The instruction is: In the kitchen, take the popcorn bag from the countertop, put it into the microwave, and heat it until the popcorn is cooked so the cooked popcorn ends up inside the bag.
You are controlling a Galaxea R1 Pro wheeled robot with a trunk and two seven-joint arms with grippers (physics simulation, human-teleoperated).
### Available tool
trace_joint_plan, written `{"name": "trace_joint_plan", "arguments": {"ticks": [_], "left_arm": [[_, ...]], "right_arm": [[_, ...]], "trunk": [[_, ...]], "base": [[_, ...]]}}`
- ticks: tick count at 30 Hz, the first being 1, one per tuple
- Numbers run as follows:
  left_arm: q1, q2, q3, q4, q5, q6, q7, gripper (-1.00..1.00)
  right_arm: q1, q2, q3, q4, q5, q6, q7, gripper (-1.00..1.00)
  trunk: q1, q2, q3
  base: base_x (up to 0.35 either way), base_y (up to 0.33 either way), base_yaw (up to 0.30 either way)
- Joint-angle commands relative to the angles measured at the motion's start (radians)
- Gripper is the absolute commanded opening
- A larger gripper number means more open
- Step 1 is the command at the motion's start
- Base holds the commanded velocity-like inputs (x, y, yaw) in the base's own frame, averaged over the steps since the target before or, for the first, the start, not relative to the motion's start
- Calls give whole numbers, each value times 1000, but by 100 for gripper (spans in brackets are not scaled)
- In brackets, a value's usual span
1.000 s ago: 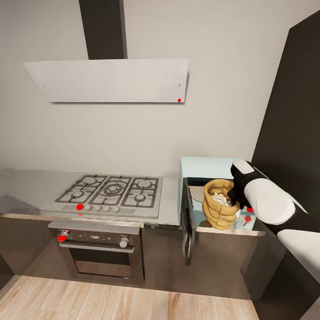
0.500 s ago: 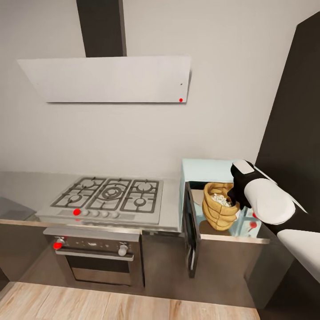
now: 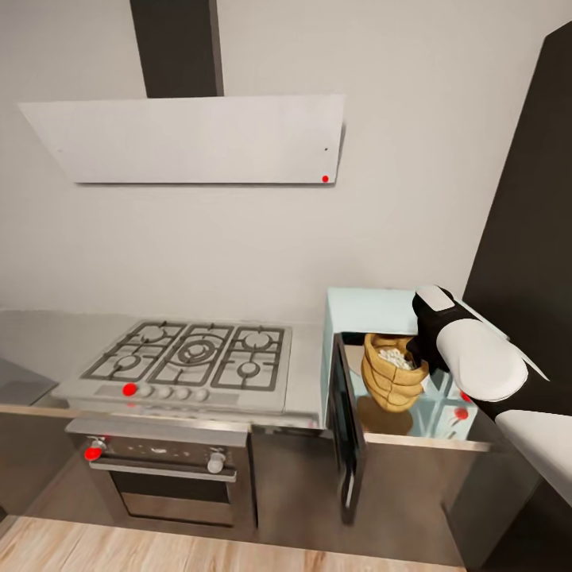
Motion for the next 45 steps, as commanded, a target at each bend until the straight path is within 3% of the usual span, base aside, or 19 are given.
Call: {"name": "trace_joint_plan", "arguments": {"ticks": [1, 45], "left_arm": [[0, 0, 6, -1, 1, 1, 1, 100], [0, 1, 8, -1, 1, -6, 2, 100]], "right_arm": [[-1, 0, 6, -1, -11, 9, -7, -100], [-1, 0, -1, -1, -11, 8, -7, -100]], "trunk": [[1, -2, -2], [1, -2, -2]], "base": [[213, 0, 0], [77, 18, 0]]}}
